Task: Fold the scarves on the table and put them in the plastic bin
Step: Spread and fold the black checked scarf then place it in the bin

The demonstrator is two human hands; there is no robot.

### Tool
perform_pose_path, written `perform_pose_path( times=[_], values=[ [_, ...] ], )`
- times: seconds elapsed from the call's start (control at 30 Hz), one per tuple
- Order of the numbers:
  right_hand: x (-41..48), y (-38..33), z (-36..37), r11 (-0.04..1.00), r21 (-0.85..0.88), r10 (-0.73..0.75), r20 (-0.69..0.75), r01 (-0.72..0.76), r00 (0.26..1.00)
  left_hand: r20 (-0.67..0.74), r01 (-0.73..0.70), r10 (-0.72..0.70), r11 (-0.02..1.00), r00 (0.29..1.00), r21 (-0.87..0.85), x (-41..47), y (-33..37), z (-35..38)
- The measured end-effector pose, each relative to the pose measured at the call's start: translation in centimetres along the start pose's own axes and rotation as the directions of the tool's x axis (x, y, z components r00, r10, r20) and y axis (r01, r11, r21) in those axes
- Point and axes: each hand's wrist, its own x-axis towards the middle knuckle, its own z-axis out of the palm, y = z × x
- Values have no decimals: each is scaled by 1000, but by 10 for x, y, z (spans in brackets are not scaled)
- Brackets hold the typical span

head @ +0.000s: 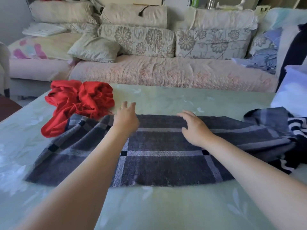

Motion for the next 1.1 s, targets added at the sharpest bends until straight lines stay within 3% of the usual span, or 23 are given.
perform_pose_path(
  times=[0.1,0.23,0.33,0.47,0.53,0.63,0.73,0.83,0.93,1.0,1.1],
  values=[
    [-34,20,-27,999,9,34,4,-34,999,122,-212,211,977,970,-2,-18,51,1],
    [-79,52,-64,990,-100,101,-21,-102,995,298,-407,441,897,847,-170,-58,121,2],
    [-110,73,-89,968,-175,175,-35,-179,984,424,-466,523,852,739,-237,-93,160,9],
    [-142,103,-110,945,-238,232,5,-225,973,486,-584,579,796,655,-160,-129,192,32],
    [-154,119,-114,936,-309,181,18,-167,983,462,-655,611,751,643,-83,-135,200,41],
    [-161,139,-115,893,-442,98,19,-79,995,402,-650,614,758,679,-59,-135,207,42],
    [-158,150,-112,872,-480,55,-87,-90,995,338,-562,548,825,765,-66,-134,209,40],
    [-151,146,-110,916,-389,7,-237,-101,971,360,-423,456,890,814,-170,-130,205,37],
    [-144,133,-117,934,-351,-75,-356,-59,932,432,-307,421,900,797,-310,-129,204,31],
    [-146,128,-123,928,-373,-106,-315,-20,943,443,-327,450,886,775,-329,-131,204,26],
    [-157,132,-133,936,-351,-94,-188,23,978,520,-440,484,872,704,-215,-128,202,18]
  ],
)
